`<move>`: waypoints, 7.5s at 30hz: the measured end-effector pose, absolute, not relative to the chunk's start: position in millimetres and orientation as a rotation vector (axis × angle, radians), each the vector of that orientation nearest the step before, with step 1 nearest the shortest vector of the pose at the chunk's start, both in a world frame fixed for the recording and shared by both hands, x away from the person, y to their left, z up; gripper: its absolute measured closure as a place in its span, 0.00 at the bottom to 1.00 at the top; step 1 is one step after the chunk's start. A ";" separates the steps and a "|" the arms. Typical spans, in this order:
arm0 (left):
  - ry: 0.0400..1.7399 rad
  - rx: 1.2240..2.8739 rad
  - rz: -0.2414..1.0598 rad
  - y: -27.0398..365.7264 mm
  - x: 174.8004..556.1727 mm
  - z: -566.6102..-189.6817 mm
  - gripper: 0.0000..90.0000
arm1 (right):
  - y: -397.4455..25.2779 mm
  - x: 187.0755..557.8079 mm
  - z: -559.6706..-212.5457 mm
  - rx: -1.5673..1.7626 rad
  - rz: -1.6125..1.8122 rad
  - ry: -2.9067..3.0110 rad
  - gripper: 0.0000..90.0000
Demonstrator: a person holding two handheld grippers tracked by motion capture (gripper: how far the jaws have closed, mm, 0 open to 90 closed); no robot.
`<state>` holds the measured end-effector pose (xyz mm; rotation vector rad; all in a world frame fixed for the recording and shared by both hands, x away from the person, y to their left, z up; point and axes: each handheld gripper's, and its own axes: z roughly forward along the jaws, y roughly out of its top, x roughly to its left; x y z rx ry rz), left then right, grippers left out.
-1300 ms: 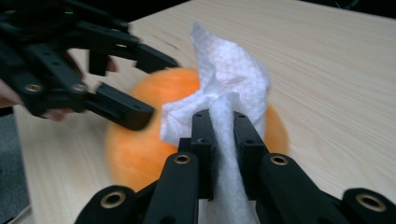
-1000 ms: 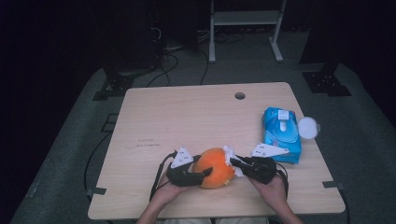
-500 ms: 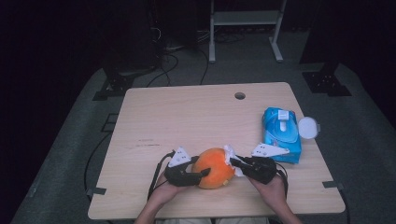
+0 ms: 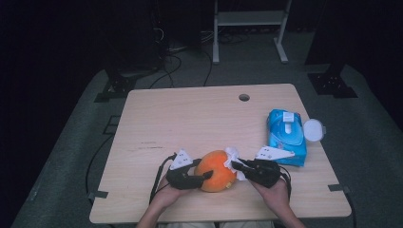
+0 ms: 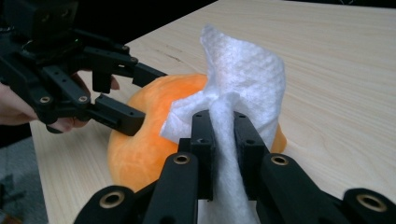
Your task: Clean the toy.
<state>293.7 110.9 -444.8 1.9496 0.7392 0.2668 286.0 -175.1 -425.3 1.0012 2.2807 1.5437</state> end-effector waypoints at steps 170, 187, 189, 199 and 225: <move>0.613 2.007 0.359 80.1 277.5 -430.3 0.26 | -158.4 279.1 -421.3 0.908 1.510 2.316 0.89; 0.620 2.002 0.329 80.0 277.5 -430.6 0.23 | -172.8 283.6 -420.1 0.952 1.532 2.292 0.89; 0.713 1.990 0.252 80.8 285.5 -437.8 0.16 | -174.2 284.2 -420.6 0.974 1.552 2.292 0.89; 0.580 2.008 0.353 74.7 271.6 -424.7 0.39 | -162.3 275.3 -409.3 0.877 1.587 2.290 0.89; 0.716 1.953 0.188 74.5 283.9 -438.7 0.24 | -176.6 282.4 -411.9 0.958 1.587 2.257 0.89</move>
